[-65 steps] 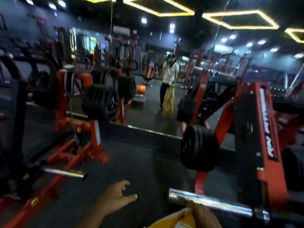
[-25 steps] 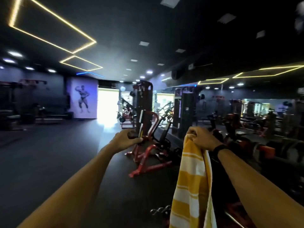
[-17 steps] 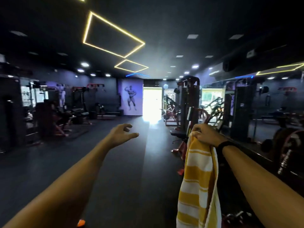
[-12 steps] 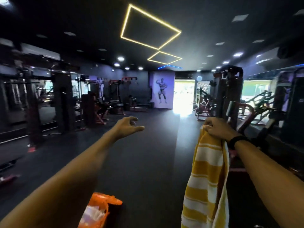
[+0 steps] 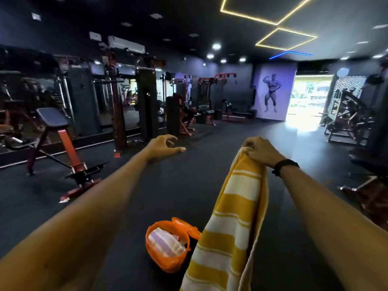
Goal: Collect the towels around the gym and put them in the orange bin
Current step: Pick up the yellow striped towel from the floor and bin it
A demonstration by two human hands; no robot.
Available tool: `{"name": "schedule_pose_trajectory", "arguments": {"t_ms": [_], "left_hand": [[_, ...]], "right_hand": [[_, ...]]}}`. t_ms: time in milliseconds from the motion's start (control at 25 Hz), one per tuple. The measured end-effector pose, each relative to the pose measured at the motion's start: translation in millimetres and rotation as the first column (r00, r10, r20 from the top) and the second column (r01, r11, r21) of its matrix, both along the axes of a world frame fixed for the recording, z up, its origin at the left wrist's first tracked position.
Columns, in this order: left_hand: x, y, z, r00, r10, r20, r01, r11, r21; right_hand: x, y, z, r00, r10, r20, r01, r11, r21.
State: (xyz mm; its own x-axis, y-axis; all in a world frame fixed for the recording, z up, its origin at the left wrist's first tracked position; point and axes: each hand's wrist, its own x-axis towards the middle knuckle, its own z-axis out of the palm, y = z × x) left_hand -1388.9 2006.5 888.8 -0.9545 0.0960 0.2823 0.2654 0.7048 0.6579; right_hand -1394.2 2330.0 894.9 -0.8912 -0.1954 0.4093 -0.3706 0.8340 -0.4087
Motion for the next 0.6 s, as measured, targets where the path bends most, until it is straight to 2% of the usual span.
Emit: {"name": "schedule_pose_trajectory", "arguments": {"t_ms": [200, 360, 600], "left_hand": [[-68, -47, 9, 0.99, 0.136, 0.027, -0.137, 0.991, 0.001], [-114, -80, 14, 0.977, 0.212, 0.014, -0.212, 0.977, 0.0], [-192, -120, -9, 0.974, 0.221, 0.059, -0.222, 0.975, 0.014]], "right_hand": [[-105, -67, 6, 0.978, 0.203, 0.056, -0.202, 0.979, -0.02], [-174, -119, 17, 0.952, 0.304, 0.04, -0.304, 0.953, -0.004], [-255, -179, 7, 0.907, 0.411, 0.092, -0.415, 0.909, 0.034]]}}
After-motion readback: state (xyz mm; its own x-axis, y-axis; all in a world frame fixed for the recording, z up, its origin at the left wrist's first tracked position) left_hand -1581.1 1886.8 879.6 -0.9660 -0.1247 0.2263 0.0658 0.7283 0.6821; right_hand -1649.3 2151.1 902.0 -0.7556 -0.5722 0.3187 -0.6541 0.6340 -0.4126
